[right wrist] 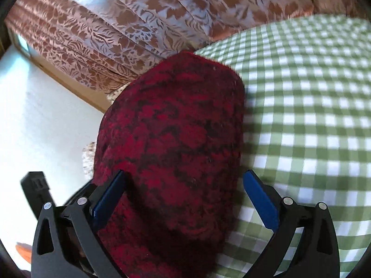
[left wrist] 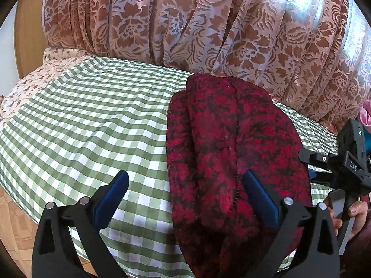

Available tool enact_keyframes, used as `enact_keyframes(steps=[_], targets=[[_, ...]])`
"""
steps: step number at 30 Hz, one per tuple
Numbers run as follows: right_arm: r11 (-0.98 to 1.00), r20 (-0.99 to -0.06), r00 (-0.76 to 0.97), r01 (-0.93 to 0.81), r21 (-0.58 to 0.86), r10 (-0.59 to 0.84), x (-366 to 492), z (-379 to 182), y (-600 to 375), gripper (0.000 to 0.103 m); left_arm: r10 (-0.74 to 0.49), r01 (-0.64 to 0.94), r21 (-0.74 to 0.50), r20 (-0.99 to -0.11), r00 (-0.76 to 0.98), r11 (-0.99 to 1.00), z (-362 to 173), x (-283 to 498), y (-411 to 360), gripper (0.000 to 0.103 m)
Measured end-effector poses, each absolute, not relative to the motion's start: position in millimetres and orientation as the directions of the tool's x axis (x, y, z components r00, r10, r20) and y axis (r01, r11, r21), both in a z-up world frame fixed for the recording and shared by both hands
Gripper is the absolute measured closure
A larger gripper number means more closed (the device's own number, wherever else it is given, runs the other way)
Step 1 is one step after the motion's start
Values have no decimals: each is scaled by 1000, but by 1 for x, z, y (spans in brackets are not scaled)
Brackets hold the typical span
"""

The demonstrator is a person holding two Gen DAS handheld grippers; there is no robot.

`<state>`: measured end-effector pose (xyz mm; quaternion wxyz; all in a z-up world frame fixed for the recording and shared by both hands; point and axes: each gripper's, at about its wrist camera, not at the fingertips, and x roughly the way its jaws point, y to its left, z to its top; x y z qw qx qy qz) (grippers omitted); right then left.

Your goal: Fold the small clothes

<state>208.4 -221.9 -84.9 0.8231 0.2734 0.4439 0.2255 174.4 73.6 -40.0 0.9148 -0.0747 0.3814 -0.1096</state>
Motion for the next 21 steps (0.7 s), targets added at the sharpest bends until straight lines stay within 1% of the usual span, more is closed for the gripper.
enact_keyframes(steps=[4, 8, 11, 13, 16, 18, 21], targets=[[687, -571, 467, -116, 717, 675, 210, -99, -227, 3, -368, 196, -317, -700, 612, 928, -48, 180, 75, 3], [608, -520, 411, -114, 786, 749, 212, -113, -230, 3, -484, 230, -435, -671, 561, 870, -57, 184, 81, 3], [579, -495, 382, -142, 803, 780, 209, -120, -231, 3, -554, 238, -513, -651, 519, 825, -72, 190, 85, 3], [575, -489, 377, -162, 802, 787, 208, -121, -232, 3, -614, 238, -580, -627, 479, 779, -85, 197, 88, 2], [570, -485, 355, -191, 799, 799, 213, -123, -228, 3, -727, 207, -720, -552, 409, 663, -111, 210, 96, 2], [560, -476, 347, -201, 804, 808, 220, -125, -224, 3, -764, 203, -762, -512, 394, 615, -121, 215, 97, 3], [535, -449, 344, -221, 815, 825, 229, -127, -218, 3, -794, 211, -792, -471, 384, 572, -129, 216, 98, 9]])
